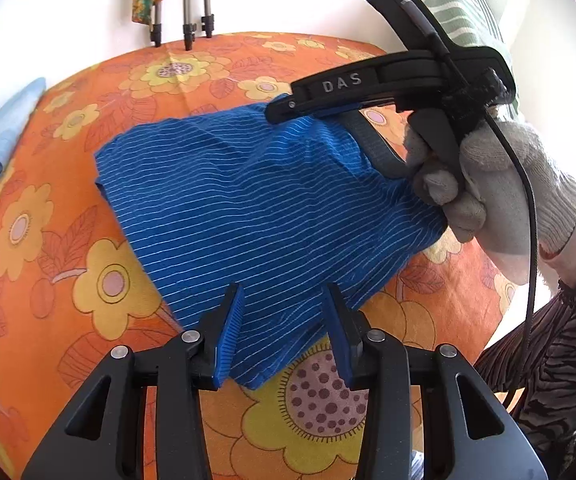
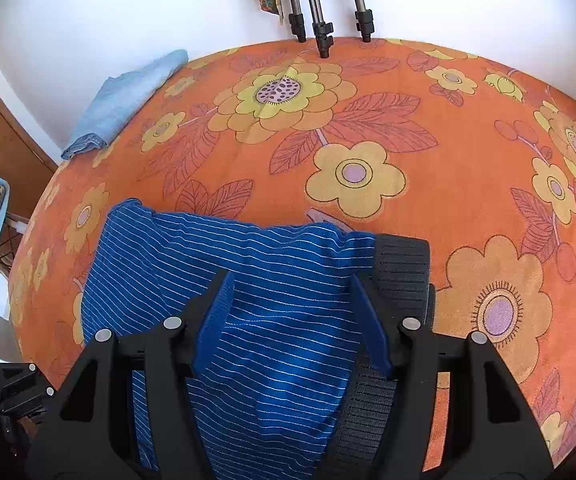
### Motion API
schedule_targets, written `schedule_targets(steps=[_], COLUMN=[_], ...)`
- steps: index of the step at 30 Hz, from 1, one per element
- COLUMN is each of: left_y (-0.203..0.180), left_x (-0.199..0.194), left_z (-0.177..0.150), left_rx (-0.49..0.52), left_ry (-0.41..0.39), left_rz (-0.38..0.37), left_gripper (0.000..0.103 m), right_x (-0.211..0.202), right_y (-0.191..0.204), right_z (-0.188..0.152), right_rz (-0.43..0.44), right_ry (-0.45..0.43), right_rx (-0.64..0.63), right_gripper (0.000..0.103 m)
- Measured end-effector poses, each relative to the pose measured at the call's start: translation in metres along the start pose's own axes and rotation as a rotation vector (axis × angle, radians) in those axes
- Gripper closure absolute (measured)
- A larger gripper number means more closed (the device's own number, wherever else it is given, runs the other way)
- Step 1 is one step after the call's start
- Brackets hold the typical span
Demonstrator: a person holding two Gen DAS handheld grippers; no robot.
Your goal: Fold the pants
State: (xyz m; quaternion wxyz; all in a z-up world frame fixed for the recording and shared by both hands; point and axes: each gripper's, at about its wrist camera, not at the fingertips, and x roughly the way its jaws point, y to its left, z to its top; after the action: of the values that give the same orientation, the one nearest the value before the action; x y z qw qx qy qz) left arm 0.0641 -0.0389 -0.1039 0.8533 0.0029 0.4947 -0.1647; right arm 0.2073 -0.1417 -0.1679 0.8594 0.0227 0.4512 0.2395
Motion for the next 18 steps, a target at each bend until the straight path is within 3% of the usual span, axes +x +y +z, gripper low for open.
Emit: schedule_targets(steps=[8,10,14,18], left_y=[0.006,0.001,-0.011,-0.026], left_x=[-0.024,-0.025,-0.025,-0.015], left_z=[-0.016,-0.02,-0.025,-0.029], left_rx=[-0.242,-0.318,-0.467,-0.586], left_ry=[-0.048,-0.058,-0.086,-0.082], left_rz=[-0.006,-0.02,-0.051,-0.08], left_gripper=[0.064,0.064,0.064,0.064], right_x=[-0.021,-0.022,-0.017,-0.008], right_y=[-0.004,-0.004,0.004,0.018], right_z=[0.034,0.046,0.066,0.074], right_rz=[0.078,0.089,0.15,0.194], right_ry=[0.005,0.008,0.057,0.083], right_rx=[-0.129,-0.197,-0.359,-0.495], right_gripper=[0.036,0.035,0.023,0.023])
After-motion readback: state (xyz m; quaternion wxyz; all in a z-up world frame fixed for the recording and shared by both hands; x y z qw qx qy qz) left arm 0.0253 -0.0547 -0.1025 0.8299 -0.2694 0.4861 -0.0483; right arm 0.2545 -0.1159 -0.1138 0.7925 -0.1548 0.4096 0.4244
